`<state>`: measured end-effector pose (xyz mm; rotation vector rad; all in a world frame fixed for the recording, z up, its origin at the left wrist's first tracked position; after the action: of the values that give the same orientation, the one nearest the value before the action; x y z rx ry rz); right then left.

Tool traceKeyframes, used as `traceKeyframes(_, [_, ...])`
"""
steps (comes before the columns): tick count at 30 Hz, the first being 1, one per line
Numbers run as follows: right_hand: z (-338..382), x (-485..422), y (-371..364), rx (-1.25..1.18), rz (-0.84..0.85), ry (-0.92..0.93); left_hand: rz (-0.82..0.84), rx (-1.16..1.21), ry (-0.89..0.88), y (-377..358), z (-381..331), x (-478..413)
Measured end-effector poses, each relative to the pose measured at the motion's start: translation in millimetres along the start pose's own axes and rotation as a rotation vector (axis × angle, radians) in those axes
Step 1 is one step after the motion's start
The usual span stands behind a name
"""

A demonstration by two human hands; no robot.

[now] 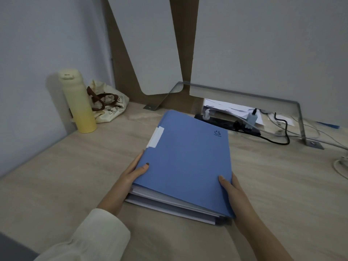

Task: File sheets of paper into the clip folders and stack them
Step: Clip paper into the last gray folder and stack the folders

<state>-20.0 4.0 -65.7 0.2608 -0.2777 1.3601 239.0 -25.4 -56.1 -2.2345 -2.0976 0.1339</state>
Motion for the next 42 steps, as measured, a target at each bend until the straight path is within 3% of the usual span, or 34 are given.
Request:
traceKeyframes(12, [32.4,-81.5,-114.4,-0.027,0.134,0.054,-0.098,-0.025,0.026,95.7,-15.8,-86.6])
traceKeyframes(26, [47.2,-129.0,-154.7,-0.032,0.13,0.088,-0.153,-0.02,0.001,135.5,-11.0,-145.1])
traceKeyframes(28, [48.1,-127.3,-154.7,-0.038,0.15,0.073,-0.27,-0.064,-0.052,143.9,-12.7,-140.0])
traceKeyframes(32, [47.7,-114.5,-147.5,-0.009,0.174,0.096,-0.787,-0.149,-0.206,152.8,-9.3,-102.7])
traceKeyframes(36, [42.0,-105.0,-149.1,0.048,0.167,0.148,-0.899,-0.103,-0.194,129.9,4.7,-99.0])
traceKeyframes(42, [40.3,-113.6,-153.4,0.07,0.124,0.128,-1.224,-0.036,-0.262,132.0,16.4,-113.9])
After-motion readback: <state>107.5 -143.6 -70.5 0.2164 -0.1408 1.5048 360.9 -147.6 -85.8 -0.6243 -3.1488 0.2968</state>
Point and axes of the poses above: each hand's wrist, its own x-axis away from the middle knuckle, its own y-axis out of the back of the hand, z = x × y, the point moved 6 cm from there along -x, towards the middle knuckle, and after that the axes turned 6 degrees about -y, right-handed, at the moved point
